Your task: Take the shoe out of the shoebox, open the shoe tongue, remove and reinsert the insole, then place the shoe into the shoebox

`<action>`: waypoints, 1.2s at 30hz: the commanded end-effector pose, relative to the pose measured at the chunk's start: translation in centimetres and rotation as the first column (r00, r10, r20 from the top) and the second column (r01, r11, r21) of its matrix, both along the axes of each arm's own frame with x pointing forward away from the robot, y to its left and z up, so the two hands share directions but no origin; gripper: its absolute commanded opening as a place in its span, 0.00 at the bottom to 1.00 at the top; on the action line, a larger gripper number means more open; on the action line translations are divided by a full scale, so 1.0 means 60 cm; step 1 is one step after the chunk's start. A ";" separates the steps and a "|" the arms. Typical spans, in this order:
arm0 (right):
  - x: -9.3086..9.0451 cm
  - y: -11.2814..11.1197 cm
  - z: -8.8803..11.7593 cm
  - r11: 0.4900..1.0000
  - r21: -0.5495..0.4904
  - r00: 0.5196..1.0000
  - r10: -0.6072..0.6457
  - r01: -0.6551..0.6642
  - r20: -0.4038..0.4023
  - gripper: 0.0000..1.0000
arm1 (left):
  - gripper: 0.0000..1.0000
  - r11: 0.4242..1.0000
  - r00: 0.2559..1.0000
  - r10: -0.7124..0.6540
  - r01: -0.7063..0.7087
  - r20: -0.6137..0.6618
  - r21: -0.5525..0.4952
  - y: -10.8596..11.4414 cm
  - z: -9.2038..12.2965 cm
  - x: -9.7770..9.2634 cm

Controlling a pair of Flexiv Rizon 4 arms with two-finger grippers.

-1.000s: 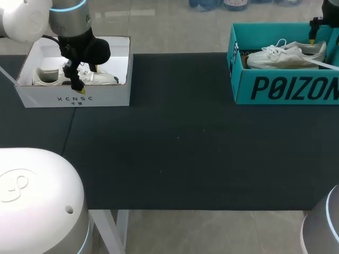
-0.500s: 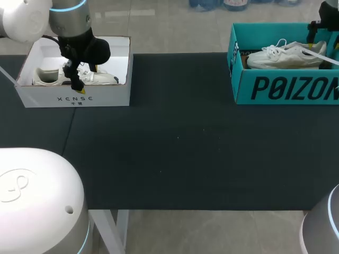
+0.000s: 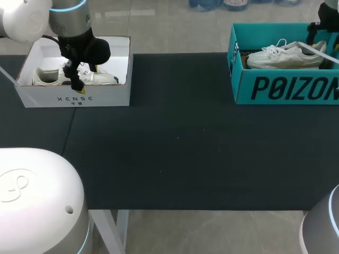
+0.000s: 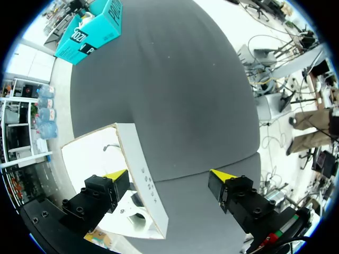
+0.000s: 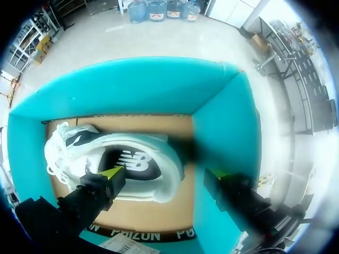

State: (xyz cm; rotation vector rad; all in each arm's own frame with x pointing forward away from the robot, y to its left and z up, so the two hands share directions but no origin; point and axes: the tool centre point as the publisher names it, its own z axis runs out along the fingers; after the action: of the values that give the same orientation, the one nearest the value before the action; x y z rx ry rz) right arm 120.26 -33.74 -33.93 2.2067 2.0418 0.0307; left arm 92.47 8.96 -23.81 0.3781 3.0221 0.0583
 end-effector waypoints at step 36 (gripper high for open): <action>0.001 -0.023 0.018 0.999 -0.007 0.999 -0.031 0.032 0.035 0.00 | 1.00 1.000 1.000 -0.001 0.001 0.001 0.001 0.001 0.000 -0.001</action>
State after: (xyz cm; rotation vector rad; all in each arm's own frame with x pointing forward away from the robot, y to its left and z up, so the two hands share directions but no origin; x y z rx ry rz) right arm 120.73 -35.02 -33.77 2.2178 1.9865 0.0501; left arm 92.47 8.96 -23.81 0.3781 3.0220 0.0582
